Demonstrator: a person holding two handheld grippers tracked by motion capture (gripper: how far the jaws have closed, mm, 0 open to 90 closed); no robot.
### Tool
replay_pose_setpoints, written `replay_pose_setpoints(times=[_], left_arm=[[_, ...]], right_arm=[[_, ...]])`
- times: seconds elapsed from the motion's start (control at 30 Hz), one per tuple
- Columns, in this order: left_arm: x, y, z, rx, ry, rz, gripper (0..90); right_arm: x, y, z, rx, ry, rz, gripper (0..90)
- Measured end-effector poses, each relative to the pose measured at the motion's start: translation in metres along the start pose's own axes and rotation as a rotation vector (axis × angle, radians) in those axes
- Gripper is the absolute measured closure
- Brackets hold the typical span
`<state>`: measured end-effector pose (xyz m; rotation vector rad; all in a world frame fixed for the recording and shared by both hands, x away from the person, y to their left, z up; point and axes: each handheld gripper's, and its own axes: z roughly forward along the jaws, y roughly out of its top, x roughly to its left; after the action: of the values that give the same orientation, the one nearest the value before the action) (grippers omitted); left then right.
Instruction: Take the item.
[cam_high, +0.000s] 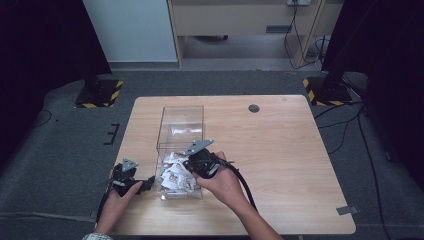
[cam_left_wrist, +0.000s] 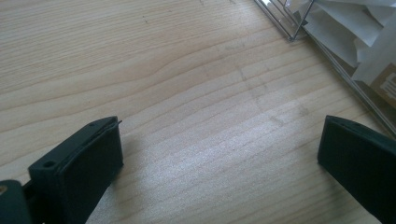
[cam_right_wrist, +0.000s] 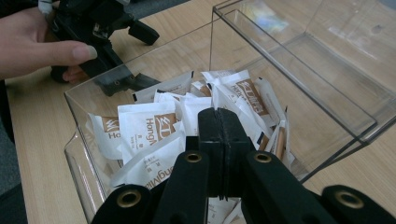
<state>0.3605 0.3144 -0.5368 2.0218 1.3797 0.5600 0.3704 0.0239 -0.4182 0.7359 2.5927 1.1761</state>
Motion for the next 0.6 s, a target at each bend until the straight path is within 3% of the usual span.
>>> replay_pose_setpoints(times=[0.6], left_arm=[[0.000,0.000,0.000,0.000,0.000,0.000,0.0]], right_arm=[[-0.006,0.010,-0.021,-0.023,-0.027,-0.016,89.8]])
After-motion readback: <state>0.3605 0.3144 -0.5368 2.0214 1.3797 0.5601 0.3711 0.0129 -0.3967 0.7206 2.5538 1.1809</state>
